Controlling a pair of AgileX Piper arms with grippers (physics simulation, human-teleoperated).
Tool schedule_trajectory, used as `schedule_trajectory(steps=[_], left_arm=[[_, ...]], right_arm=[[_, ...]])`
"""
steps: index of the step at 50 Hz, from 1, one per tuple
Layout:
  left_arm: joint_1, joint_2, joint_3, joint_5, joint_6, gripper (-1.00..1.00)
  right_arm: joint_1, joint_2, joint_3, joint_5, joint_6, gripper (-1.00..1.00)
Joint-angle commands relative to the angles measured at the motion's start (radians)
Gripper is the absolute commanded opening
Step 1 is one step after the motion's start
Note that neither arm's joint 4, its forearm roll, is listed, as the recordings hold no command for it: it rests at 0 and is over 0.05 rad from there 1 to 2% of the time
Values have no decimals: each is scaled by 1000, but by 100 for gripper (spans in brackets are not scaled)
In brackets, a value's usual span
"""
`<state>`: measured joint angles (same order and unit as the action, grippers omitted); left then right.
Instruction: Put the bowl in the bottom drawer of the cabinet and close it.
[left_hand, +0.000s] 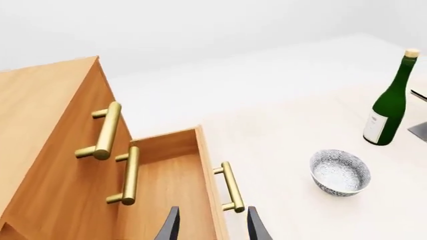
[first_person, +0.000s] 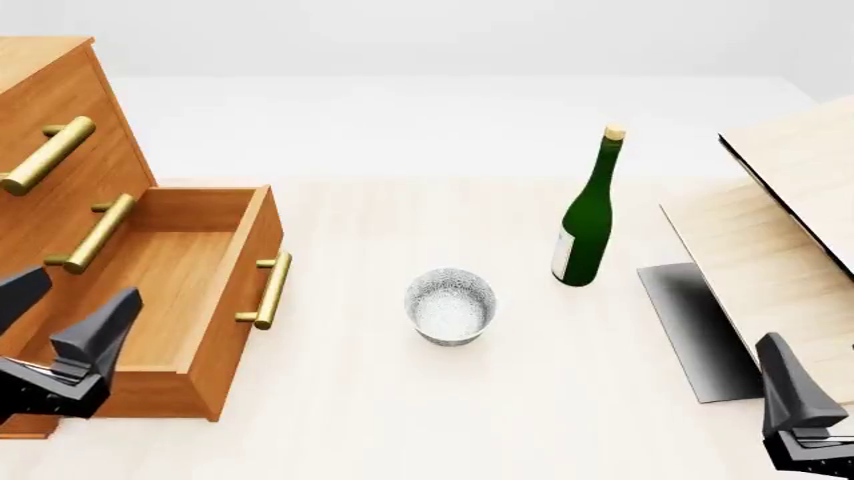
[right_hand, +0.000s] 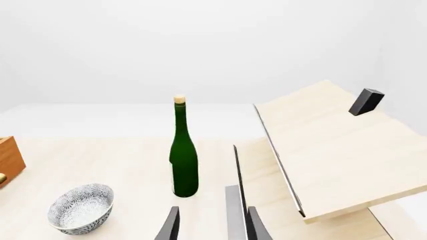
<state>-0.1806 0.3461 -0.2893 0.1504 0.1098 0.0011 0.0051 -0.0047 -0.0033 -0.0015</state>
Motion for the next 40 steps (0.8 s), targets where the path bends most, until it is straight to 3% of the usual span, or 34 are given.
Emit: schedule_trajectory(steps=[1,10,11,14,24,26,28,40], left_arm=[[-23,86,-62,43,-68,100],[-31,122,-103,83,-75,100],[-41,137,-109,94,-100,100],[-38,129,-110,100,-78,100],[-53,200,-118,111,-169,100],[-51,201,-120,114,-158,100],[-56,225,-119,109,-200,100],[-55,295,-108,83,-219,100]], right_arm=[[0,0,0,0,0,100],[0,0,0,0,0,100],[0,0,0,0,0,100],[0,0,0,0,0,100],[0,0,0,0,0,100],[0,0,0,0,0,100],[0,0,0,0,0,100],[0,0,0,0,0,100]])
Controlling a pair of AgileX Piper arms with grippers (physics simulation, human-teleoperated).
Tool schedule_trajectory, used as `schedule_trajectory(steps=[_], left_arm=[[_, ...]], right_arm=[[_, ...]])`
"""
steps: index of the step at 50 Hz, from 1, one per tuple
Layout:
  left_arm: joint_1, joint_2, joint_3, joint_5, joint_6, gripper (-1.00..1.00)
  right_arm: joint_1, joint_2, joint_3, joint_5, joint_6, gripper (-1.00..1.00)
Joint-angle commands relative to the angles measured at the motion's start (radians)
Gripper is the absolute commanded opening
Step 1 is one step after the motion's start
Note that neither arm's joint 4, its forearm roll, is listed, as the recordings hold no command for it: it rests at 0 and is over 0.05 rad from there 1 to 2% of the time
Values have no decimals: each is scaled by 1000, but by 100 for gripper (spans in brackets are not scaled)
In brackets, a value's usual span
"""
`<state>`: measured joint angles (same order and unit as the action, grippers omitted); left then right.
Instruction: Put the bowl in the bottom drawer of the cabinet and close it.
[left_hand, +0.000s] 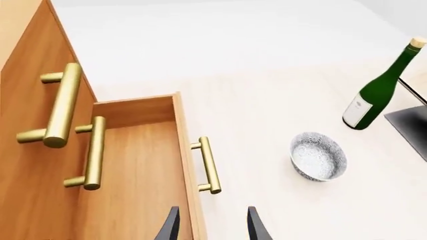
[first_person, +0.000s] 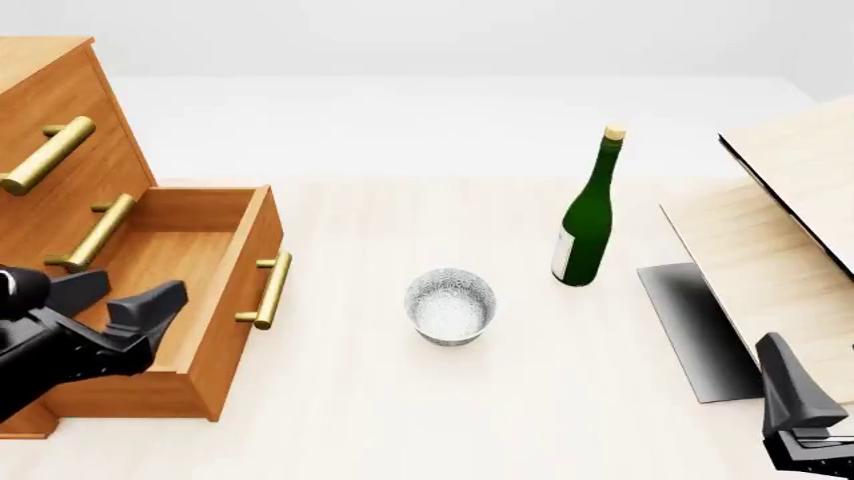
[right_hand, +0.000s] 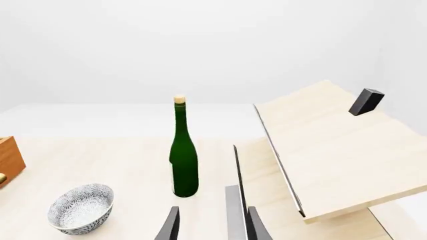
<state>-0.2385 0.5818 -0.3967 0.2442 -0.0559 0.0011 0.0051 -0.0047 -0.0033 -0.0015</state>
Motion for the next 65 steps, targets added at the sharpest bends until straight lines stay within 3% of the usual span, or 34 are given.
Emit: schedule_trajectory(steps=[1,25,65], left_arm=[[2,67,-1,-15,-57,100],[41,263,13,-124,-56,100],[51,411,56,-256,-126,100]], right_arm=[[0,0,0,0,0,100],[0,0,0,0,0,100],[0,0,0,0,0,100]])
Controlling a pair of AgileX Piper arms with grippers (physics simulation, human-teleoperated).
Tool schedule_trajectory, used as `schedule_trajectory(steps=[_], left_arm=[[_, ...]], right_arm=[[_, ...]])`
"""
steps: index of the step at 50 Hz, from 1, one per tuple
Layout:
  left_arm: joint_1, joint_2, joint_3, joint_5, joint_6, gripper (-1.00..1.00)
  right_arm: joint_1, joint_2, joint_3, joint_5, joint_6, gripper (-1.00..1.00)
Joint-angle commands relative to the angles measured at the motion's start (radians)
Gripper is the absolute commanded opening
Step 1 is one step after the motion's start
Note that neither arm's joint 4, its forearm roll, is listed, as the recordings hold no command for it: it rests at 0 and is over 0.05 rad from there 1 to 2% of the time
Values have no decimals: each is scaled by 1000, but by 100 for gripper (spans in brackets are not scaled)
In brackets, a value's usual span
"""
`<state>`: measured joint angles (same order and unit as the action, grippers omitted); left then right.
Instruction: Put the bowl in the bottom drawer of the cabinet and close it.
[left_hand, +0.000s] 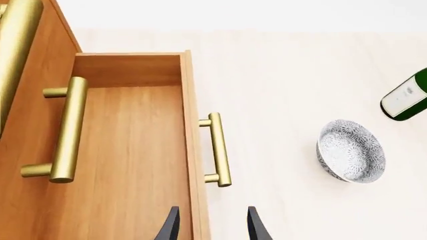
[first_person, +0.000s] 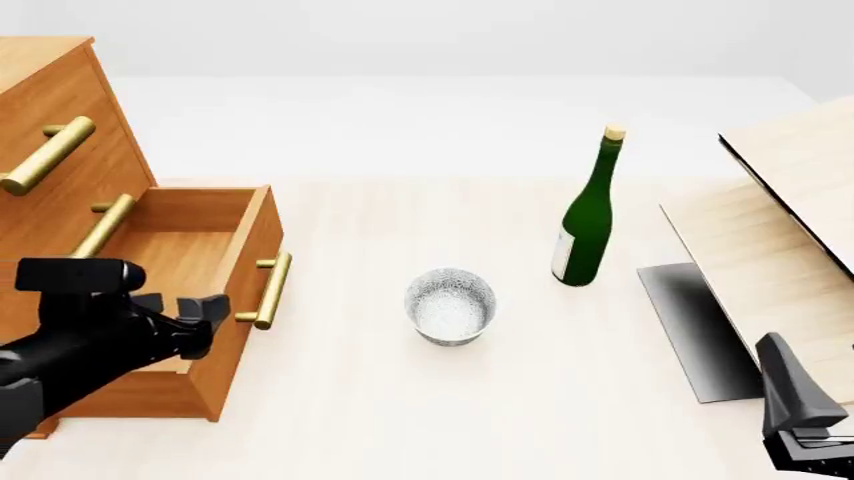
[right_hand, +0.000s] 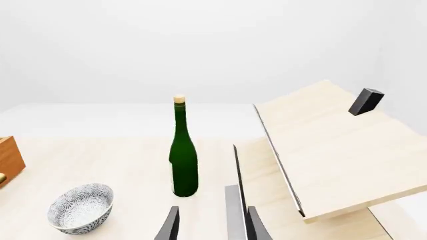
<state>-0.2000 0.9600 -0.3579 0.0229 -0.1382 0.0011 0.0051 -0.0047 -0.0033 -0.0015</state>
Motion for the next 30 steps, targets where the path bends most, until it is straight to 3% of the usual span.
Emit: schedule_trajectory(steps=[1,30], left_arm=[[12,38,19,-40,-45,100],[-16,163,54,-153,-99,100]], right_arm=[[0,0,0,0,0,100],[0,0,0,0,0,100]])
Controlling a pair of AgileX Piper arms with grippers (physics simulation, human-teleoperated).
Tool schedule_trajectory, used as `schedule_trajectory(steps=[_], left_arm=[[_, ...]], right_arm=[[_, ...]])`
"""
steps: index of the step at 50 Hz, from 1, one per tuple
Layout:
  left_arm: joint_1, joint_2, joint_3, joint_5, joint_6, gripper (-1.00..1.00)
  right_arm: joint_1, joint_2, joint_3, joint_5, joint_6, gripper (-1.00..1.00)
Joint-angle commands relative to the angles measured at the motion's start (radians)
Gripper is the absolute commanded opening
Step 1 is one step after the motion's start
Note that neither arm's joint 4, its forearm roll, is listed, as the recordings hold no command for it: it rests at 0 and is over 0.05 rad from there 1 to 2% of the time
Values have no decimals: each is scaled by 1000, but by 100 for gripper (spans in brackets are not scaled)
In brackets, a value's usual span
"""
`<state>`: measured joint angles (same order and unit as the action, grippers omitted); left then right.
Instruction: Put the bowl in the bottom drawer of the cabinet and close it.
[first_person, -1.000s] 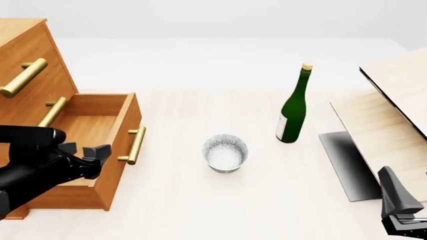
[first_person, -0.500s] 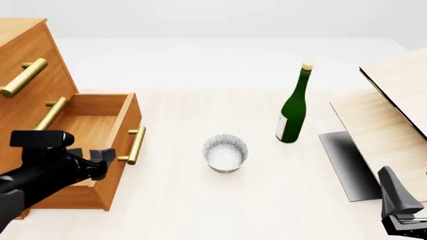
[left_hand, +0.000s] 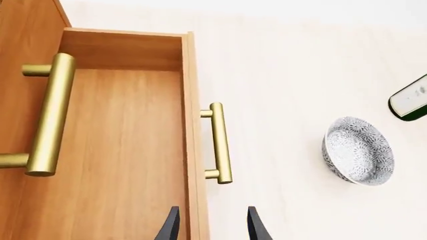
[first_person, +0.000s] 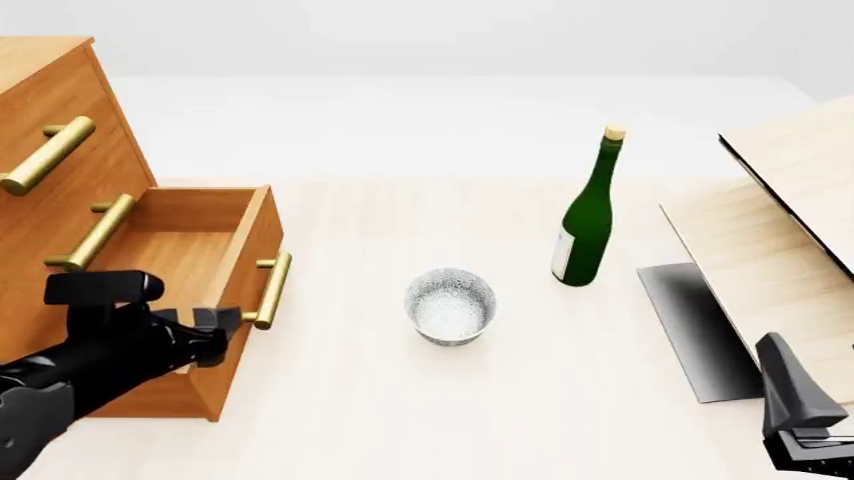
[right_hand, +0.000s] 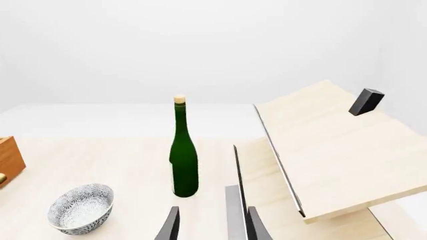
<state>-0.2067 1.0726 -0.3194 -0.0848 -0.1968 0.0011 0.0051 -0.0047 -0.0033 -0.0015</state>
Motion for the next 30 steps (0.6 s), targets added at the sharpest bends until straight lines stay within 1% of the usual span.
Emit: schedule_trajectory(steps=[1,14,25,30], left_arm=[[-12,58,18,-52,-44,100],[-18,92,25,-81,-56,100],[-44,145,35,-121,-68,100],[-52,150,33,-122,-70,100]], right_arm=[[0,0,0,0,0,100],[0,0,0,0,0,100],[0,0,0,0,0,100],[0,0,0,0,0,100]])
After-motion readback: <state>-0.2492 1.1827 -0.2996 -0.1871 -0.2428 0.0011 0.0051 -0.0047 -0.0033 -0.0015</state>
